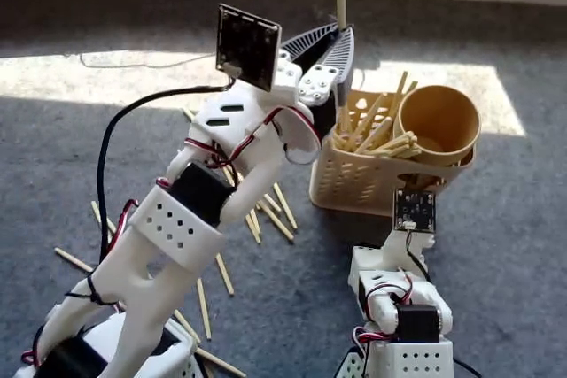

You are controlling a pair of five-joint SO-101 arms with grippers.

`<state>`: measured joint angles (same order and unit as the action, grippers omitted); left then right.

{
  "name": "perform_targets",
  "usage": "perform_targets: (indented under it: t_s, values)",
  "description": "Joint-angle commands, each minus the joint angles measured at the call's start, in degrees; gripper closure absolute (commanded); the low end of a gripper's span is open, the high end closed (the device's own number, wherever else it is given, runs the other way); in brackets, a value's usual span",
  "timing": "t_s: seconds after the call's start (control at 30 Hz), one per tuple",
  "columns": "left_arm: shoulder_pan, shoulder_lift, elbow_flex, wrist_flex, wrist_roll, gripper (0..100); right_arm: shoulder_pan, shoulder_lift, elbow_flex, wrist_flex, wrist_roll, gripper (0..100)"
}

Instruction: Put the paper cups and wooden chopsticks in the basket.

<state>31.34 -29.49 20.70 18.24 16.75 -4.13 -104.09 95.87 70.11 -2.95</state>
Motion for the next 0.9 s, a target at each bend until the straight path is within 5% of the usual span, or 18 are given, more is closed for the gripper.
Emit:
perform_targets:
  t_s: [0.0, 0.17, 0.6, 0.87]
  values:
    - [0.92, 0.40, -2.51, -1.23, 0.35, 99, -0.40, -0.13, 5.93, 0.40, 0.53, 99.1]
    - [1.01, 0.22, -4.26, 7.30, 0.35, 88, -0.40, -0.13, 5.93, 0.40, 0.53, 99.1]
    - [-0.84, -4.70, -14.46, 30.51, 0.26, 87, -0.40, -0.13, 5.93, 0.40, 0.53, 99.1]
    - [-13.05, -9.71, -14.29, 45.27, 0.09, 87, -0.40, -0.13, 5.93, 0.40, 0.53, 99.1]
